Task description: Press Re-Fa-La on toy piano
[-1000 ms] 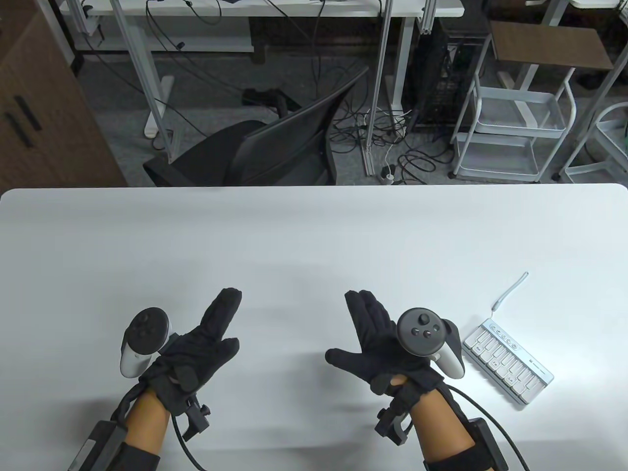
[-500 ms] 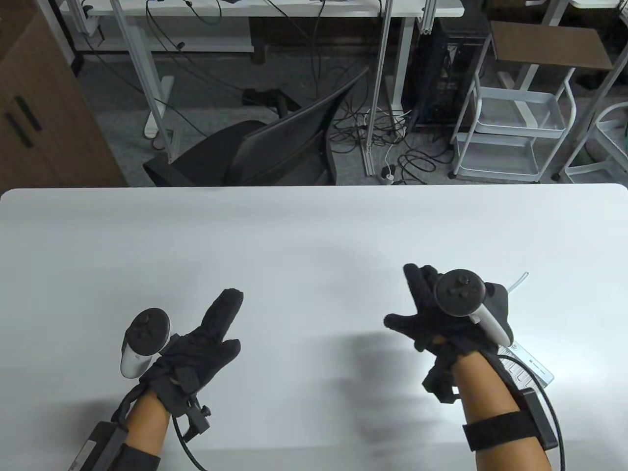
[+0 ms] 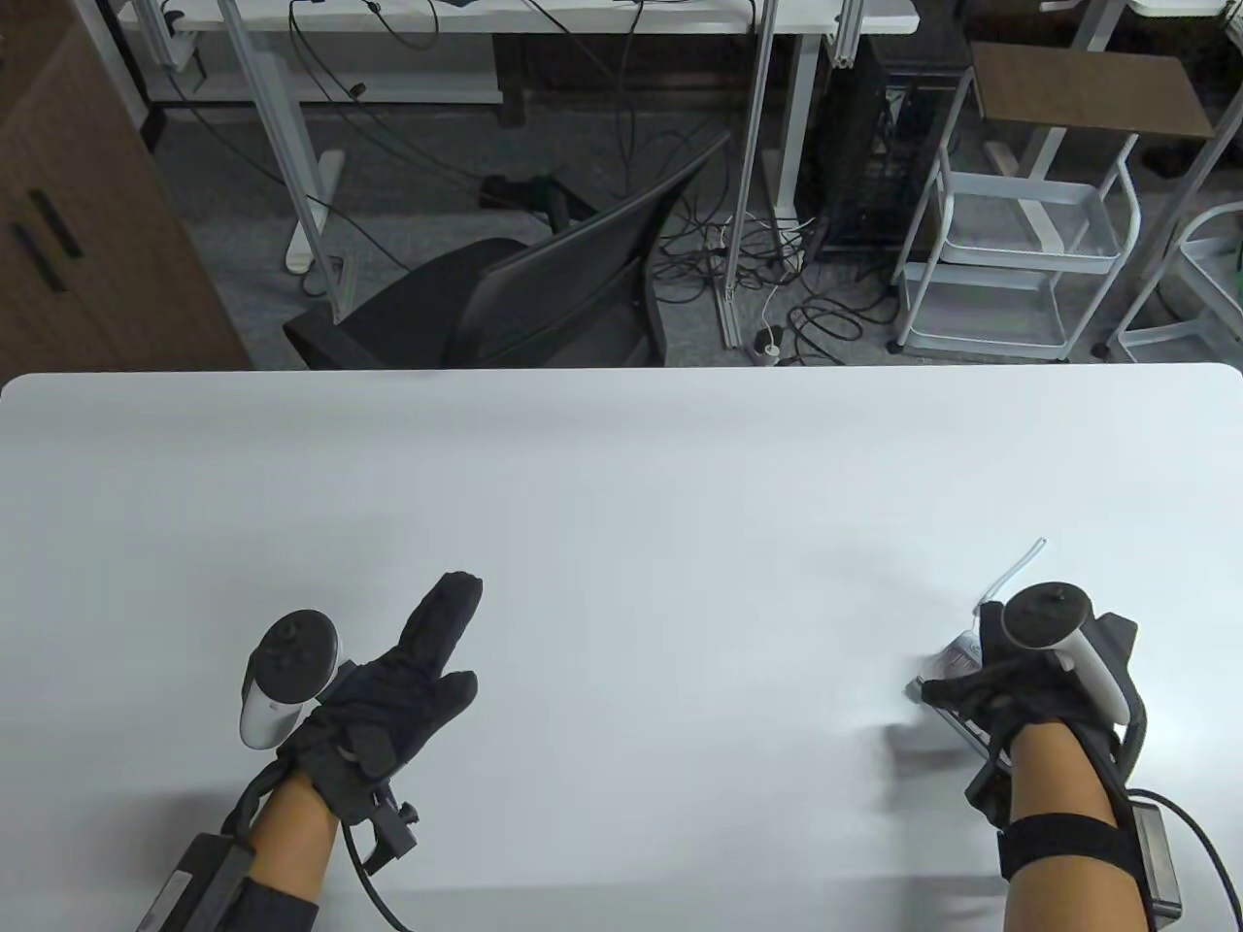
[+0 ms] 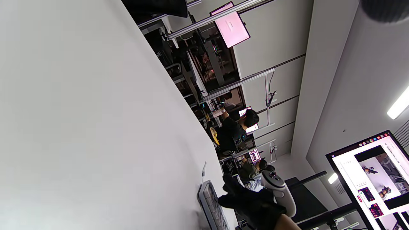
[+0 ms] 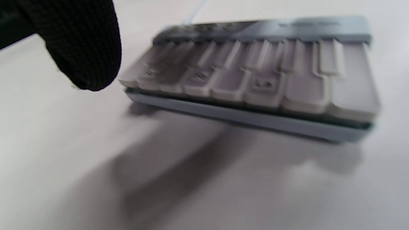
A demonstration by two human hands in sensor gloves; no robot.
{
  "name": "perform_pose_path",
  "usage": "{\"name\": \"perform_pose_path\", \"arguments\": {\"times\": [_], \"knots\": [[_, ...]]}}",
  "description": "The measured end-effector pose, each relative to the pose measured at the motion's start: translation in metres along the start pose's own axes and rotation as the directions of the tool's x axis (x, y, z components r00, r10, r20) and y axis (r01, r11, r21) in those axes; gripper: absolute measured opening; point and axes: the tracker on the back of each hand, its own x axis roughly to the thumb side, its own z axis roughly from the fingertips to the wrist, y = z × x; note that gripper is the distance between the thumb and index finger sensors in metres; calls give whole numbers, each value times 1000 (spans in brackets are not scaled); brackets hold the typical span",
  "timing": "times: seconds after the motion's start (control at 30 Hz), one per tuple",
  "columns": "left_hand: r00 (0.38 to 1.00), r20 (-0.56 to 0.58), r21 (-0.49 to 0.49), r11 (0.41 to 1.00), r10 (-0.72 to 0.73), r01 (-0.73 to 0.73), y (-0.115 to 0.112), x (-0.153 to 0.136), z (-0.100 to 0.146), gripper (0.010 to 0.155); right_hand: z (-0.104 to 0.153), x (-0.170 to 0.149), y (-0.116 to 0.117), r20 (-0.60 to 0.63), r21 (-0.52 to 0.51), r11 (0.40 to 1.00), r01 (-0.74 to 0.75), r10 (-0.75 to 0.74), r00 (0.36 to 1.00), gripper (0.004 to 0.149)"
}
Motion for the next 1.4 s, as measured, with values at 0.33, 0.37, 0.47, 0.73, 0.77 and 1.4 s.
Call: {"name": "perform_pose_path", "arguments": {"times": [0.33, 0.37, 0.47, 0.73, 0.77, 1.4], "knots": [[1000, -4, -1, 1000, -2, 2, 0, 0, 0, 93, -12, -22, 18, -85, -20, 999, -40, 38, 996, 109], [1000, -5, 0, 1000, -2, 2, 0, 0, 0, 93, -12, -21, 18, -80, -24, 999, -37, 35, 996, 108], [1000, -5, 1, 1000, -2, 2, 0, 0, 0, 93, -12, -20, 15, -70, -23, 999, -42, 40, 997, 107], [1000, -3, 2, 1000, -3, 3, 0, 0, 0, 93, -2, 25, 1, 62, -70, 998, 0, 4, 998, 106], [1000, -3, 0, 1000, -3, 3, -1, 0, 0, 93, 1, 37, -1, 91, -75, 997, 1, 6, 996, 106], [1000, 4, -4, 1000, 3, -3, -1, 1, -1, 93, 47, 205, 51, 464, -19, 994, -111, 107, 879, 104]]}}
